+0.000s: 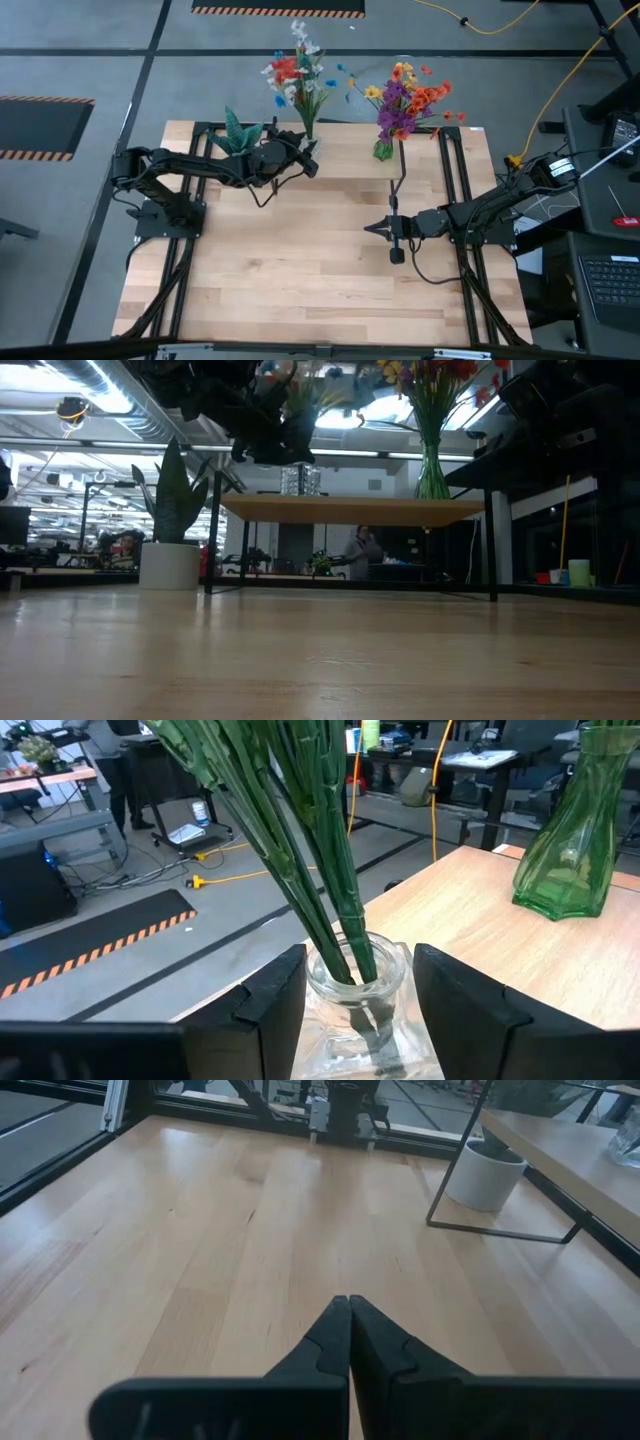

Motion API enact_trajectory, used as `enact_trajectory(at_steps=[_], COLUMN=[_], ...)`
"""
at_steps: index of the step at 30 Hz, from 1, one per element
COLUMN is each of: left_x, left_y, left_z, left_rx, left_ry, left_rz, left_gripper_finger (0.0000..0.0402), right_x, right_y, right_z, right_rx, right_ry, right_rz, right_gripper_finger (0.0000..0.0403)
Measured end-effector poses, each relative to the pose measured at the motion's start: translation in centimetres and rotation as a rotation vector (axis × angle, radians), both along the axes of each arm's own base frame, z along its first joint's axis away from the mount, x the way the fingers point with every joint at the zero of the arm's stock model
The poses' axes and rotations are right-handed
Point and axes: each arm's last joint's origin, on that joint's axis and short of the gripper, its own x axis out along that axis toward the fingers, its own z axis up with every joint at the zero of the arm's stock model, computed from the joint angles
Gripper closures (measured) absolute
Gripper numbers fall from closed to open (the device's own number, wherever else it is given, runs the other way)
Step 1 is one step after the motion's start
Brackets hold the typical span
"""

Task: Pick and place flowers into a vace then onto a shelf
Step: Put the transparent flower vase on the shelf, then return to Home position

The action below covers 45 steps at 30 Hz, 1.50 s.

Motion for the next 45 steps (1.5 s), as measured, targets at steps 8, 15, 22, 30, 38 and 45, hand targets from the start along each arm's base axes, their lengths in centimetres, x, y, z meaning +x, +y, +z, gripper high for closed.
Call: enact_trajectory(at_steps=[8, 15, 22, 30, 38, 45], left_x=[-0.2, -1.0, -2.4, -4.5, -7.6, -11.0], left_y=[-0.2, -1.3, -2.6, -5.4, -8.3, -9.6], left_z=[0.2, 2.2, 3.5, 5.3, 7.2, 7.2], left_rx=[-0.001, 0.031, 0.026, 0.050, 0.124, 0.181], left_ry=[0.000, -0.045, -0.019, 0.035, 0.106, 0.122], left_rz=[-0.015, -0.040, -0.072, -0.172, -0.308, -0.398], left_gripper_finger=[0.0222, 0.0221, 0.0221, 0.0233, 0.0267, 0.0295], right_x=[0.0, 0.0, 0.0, 0.0, 0.4, 1.0], right_y=[0.0, 0.0, 0.0, 0.0, 0.1, 0.4], right_z=[0.0, 0.0, 0.0, 0.0, 0.9, 2.0], right_rx=[0.000, -0.001, -0.001, 0.006, 0.025, 0.022], right_ry=[0.001, 0.004, 0.004, -0.005, -0.053, -0.086], right_rz=[0.000, 0.000, 0.000, -0.001, -0.002, 0.002], right_gripper_finger=[0.0400, 0.0400, 0.0400, 0.0400, 0.0400, 0.0400])
